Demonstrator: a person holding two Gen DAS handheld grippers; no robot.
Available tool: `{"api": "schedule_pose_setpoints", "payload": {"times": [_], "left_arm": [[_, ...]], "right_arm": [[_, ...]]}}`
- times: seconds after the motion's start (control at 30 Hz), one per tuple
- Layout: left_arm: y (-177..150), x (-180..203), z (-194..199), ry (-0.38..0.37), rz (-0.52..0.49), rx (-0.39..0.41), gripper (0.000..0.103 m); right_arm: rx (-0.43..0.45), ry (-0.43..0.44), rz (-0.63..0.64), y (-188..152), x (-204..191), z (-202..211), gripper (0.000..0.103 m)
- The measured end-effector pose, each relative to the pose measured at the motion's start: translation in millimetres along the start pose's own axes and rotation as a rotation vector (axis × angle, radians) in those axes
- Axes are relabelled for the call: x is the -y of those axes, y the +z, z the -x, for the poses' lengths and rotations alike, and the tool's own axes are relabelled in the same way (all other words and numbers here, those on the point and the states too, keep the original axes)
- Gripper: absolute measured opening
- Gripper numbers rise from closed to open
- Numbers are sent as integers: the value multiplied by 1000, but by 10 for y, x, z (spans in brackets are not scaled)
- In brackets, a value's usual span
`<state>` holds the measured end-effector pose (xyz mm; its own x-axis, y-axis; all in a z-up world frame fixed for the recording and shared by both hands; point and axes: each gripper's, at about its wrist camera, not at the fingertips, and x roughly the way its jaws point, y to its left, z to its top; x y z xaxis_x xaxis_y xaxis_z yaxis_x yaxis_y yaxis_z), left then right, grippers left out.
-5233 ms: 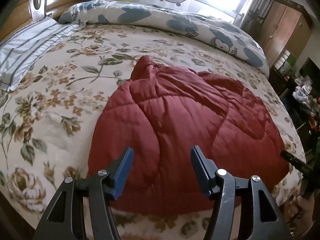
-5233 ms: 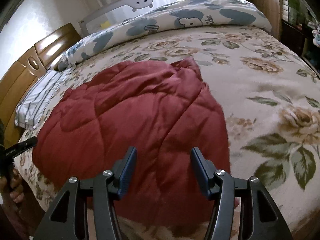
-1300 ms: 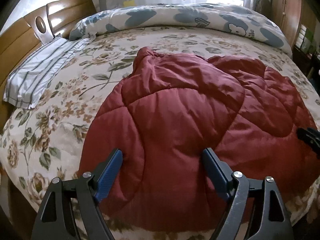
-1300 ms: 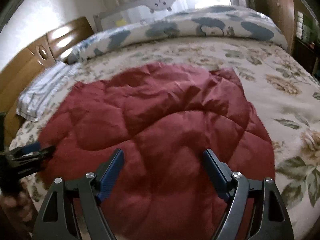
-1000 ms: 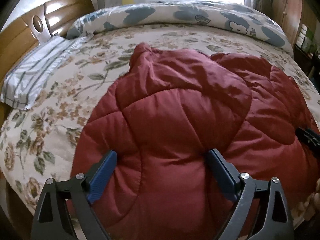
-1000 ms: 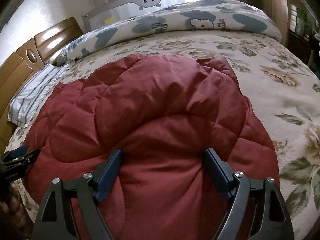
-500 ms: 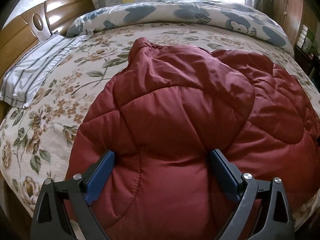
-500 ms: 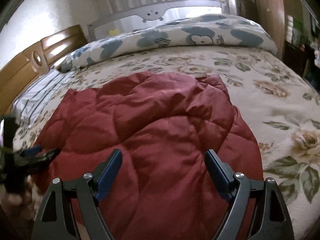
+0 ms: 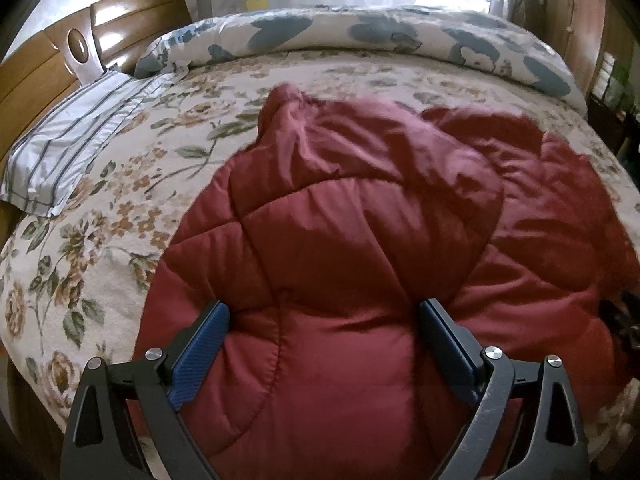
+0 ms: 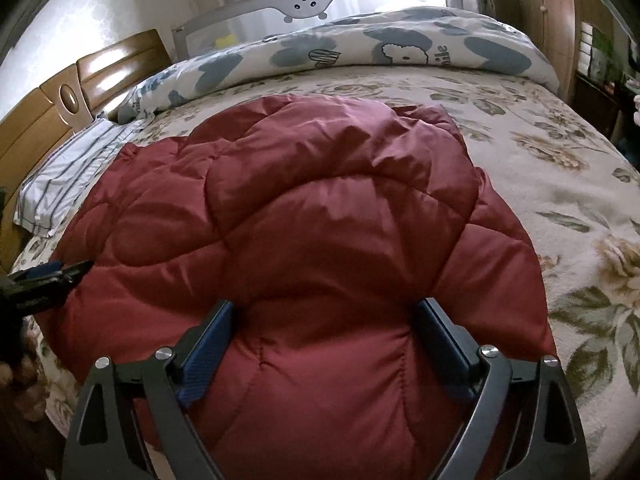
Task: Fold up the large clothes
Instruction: 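Press the middle of the jacket bundle again with both grippers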
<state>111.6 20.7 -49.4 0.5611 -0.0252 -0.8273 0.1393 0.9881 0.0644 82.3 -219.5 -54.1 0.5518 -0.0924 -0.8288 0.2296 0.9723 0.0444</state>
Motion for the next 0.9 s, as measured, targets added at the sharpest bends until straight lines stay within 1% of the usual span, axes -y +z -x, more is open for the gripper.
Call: {"api": "schedule_pose_setpoints", "payload": {"times": [0.03,0.1,0.17,0.27,0.37,0.4,0.47,0.5,0.53,0.57,0.67,0.9], "left_arm": [[6,-9,38,-11,2,3,95],[12,-45,112,-56,17,4,95],[19,-67,105,-75,29,-9,95],[51,-69,-53,-42,5,-43,97],[115,-49,-112,-39,-4,-46,98],[143,-43,-127,-41,-4,-48,98],[191,-24,-154,-40,-7,-53,99],[216,-19,-164,-38,-8,-52,99],[226,0,-172,-36,-11,-51,100],[256,0,-203,-36,-16,-50,100],[316,7,-305,-38,-27,-56,103],[387,29,-458,-36,-32,-70,103]], "right_arm": [[0,2,-2,2,10,-1,91],[0,3,-5,2,28,-5,91],[-1,5,-7,-9,25,-3,91],[-5,-4,-13,37,-11,69,91],[32,33,-16,224,-40,165,90],[32,39,-15,298,-50,154,90],[5,78,-19,459,-44,32,90],[-19,79,-30,513,-14,-76,90],[-44,54,-34,537,18,-183,90],[-55,42,-38,546,61,-295,90],[-60,49,-90,548,212,-470,91],[-40,38,-100,497,224,-458,91]]}}
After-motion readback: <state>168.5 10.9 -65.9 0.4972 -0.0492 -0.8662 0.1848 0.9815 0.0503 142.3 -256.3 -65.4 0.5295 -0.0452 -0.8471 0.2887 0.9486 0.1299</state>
